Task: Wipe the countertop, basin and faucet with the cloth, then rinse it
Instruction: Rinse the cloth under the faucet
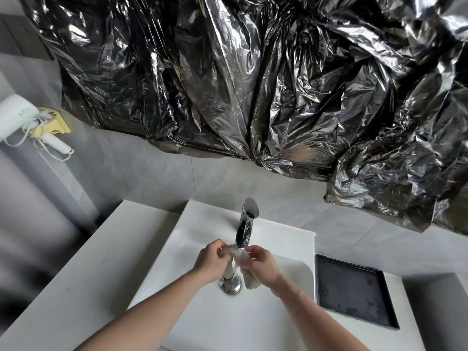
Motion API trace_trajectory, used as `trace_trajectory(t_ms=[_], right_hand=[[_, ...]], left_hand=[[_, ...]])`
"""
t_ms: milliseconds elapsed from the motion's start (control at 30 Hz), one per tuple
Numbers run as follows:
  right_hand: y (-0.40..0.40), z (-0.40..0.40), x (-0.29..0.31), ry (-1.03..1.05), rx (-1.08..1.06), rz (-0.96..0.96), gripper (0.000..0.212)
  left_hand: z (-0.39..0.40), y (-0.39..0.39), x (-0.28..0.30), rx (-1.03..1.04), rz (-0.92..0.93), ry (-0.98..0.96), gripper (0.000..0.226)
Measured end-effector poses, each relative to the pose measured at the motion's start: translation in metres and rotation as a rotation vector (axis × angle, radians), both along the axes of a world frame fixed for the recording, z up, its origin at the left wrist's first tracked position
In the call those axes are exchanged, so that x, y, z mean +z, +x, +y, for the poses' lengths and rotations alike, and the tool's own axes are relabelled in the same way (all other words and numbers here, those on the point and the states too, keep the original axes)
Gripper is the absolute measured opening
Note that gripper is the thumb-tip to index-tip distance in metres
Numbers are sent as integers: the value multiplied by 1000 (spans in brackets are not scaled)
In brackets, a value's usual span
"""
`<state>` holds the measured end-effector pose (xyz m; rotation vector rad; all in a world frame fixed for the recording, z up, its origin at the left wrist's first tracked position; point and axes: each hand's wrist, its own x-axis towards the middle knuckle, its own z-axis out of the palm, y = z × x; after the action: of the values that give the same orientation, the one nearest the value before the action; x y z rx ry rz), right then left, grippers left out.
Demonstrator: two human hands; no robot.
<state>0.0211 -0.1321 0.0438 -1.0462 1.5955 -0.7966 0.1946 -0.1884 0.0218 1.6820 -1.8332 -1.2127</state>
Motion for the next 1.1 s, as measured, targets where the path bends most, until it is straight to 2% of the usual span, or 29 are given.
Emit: trace_trajectory(t_ms=[100, 233, 333, 433, 467, 567, 633, 733, 800, 867, 933, 1033, 1100], right_hand=[[-7, 4, -16, -7, 105, 223, 6], [-9, 2, -25, 17, 137, 359, 21], [-4, -1, -23, 19, 89, 226, 18], [5, -4, -16, 6, -2, 86, 21], [10, -4, -10, 6, -12, 60, 26], [18, -1, 6, -5, 23, 5, 41], [19, 2, 13, -35, 80, -35, 49], [17, 2, 10, -48, 75, -128, 43], [11, 1, 5, -24, 44, -122, 40], [4, 3, 2, -11, -4, -113, 29], [-2, 8, -3, 22, -63, -76, 6], [-12, 14, -25, 77, -101, 14, 41], [-11, 20, -28, 70, -36, 57, 59]], left_hand=[[1, 2, -1, -4, 32, -11, 14], [3, 6, -2, 34, 10, -29, 36], [1, 15, -4, 68, -112, -31, 37], [2, 24, 0, 34, -193, 40, 16], [3, 26, 0, 11, -209, 63, 19], [8, 27, -6, -83, -224, 46, 51], [13, 21, -8, -146, -167, 47, 53], [17, 8, -8, -150, -49, 70, 30], [16, 2, -5, -90, 15, 72, 24], [13, -2, -2, -30, 55, 46, 25], [13, -8, 4, 9, 66, 28, 21], [13, -16, 7, 60, 124, 101, 19], [13, -18, 3, 103, 215, 187, 28]])
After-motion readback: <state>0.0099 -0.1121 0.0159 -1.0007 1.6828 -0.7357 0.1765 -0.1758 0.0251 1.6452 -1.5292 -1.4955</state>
